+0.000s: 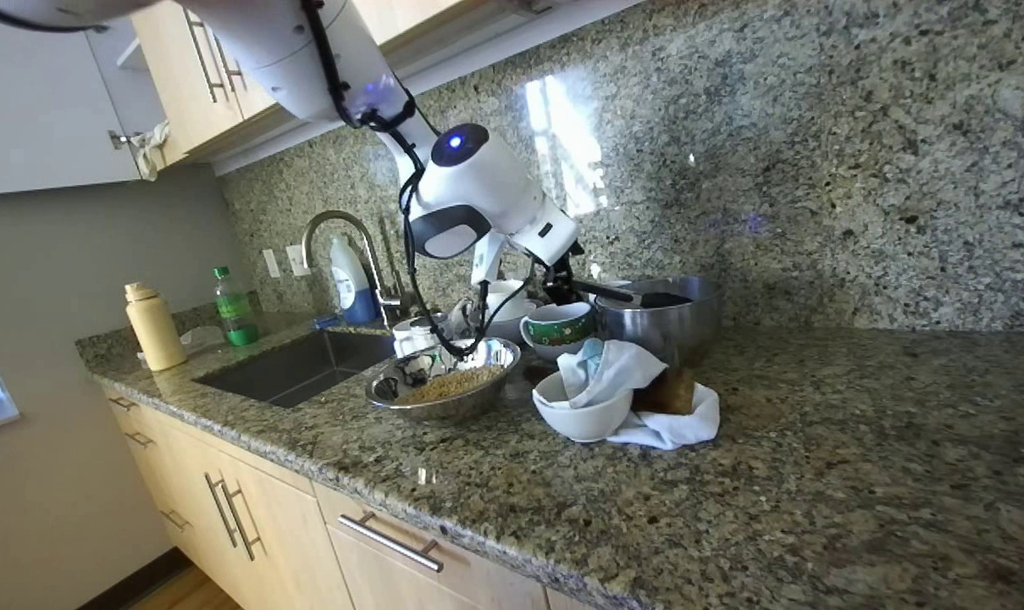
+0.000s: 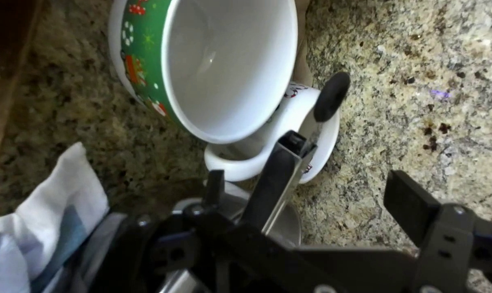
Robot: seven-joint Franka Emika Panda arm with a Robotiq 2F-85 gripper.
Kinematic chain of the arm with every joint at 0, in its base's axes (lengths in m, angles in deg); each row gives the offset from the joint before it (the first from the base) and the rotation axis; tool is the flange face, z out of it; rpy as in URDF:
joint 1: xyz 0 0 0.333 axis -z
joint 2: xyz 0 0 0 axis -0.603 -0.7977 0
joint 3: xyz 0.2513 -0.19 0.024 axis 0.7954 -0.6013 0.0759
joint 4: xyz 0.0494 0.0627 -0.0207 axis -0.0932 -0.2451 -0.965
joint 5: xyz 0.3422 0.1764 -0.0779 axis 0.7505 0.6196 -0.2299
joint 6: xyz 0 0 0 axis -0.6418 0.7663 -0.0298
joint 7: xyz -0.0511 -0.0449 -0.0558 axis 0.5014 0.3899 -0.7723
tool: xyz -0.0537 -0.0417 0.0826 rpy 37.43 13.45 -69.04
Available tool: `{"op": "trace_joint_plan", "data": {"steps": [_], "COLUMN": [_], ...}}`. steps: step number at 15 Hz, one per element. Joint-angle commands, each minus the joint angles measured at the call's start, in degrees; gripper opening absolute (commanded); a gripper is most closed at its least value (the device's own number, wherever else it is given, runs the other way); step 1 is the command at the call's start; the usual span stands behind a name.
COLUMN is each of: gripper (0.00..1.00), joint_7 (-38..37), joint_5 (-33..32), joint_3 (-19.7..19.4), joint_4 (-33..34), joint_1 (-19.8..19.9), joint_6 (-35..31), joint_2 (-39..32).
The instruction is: Use the black/silver object to stir the contents of the silver bowl
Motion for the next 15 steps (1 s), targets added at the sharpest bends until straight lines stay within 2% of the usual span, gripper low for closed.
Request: {"op": "trace_joint_plan", "data": {"steps": [1, 4, 5, 6, 7, 15], "gripper": [1.00, 0.99, 0.75, 0.75, 0.70, 0.08], "joint_7": [-1.82, -2.65, -2.70, -2.81, -2.98, -2.67], "joint_5": [0.74, 0.54, 0.52, 0.52, 0.55, 1.45], "joint_3": [1.01, 0.79, 0.65, 0.55, 0.38, -3.25], "joint_4": [3.33, 4.20, 4.33, 4.46, 4.58, 3.69], "joint_1": [0.64, 0.49, 0.40, 0.33, 0.21, -2.50], "joint_6": [-3.11, -3.90, -4.02, -4.30, -4.49, -4.14], "joint_2": [-3.09, -4.19, -4.36, -4.50, -4.57, -3.55]}}
